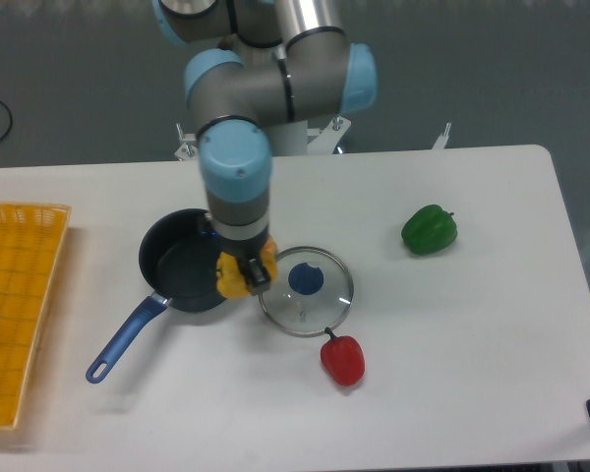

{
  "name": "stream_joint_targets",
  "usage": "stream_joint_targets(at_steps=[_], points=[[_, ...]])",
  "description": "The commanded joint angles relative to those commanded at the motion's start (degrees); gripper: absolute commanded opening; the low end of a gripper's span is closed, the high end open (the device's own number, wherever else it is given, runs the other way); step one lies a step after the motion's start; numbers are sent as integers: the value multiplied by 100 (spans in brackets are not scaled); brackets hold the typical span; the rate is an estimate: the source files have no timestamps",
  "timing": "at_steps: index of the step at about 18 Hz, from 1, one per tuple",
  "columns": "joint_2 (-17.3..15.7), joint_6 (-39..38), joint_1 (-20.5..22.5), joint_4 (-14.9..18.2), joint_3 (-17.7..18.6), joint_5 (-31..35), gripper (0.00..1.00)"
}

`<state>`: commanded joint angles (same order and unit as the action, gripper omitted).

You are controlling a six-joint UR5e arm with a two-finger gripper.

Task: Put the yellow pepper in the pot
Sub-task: 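Carry the yellow pepper over to the dark blue saucepan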

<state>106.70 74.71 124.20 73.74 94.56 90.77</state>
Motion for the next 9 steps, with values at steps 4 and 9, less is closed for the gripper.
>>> stream_joint_targets(at_steps=[4, 9], points=[[61, -236, -308, -9, 98, 231, 53], [-26, -264, -528, -9, 124, 266, 53]])
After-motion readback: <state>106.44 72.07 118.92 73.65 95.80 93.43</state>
